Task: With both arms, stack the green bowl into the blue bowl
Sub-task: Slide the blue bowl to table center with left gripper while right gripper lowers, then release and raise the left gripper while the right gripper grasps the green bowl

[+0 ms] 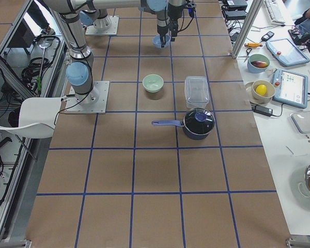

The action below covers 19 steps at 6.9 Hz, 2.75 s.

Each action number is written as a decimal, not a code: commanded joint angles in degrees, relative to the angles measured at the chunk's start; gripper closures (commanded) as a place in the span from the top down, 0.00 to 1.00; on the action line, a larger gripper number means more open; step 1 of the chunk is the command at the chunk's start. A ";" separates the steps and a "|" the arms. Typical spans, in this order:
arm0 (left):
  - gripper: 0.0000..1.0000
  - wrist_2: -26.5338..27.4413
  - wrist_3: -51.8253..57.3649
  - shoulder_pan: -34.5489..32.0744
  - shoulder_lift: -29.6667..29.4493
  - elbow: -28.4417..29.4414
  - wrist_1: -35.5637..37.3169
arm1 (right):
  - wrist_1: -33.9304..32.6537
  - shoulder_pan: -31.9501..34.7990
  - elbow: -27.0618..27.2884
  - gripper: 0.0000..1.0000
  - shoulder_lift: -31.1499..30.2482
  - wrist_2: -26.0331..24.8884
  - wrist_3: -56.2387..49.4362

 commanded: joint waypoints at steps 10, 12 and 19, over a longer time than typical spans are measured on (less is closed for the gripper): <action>1.00 -6.14 36.12 25.97 17.14 10.56 -27.32 | -34.44 -15.89 38.83 0.87 3.81 -0.64 -6.35; 1.00 -5.44 38.11 27.35 24.29 14.33 -38.72 | -37.48 -16.59 41.59 0.00 3.81 -0.91 -9.88; 1.00 -1.04 37.40 27.69 23.43 16.99 -41.04 | -21.00 -12.67 21.35 0.00 2.75 10.78 -5.26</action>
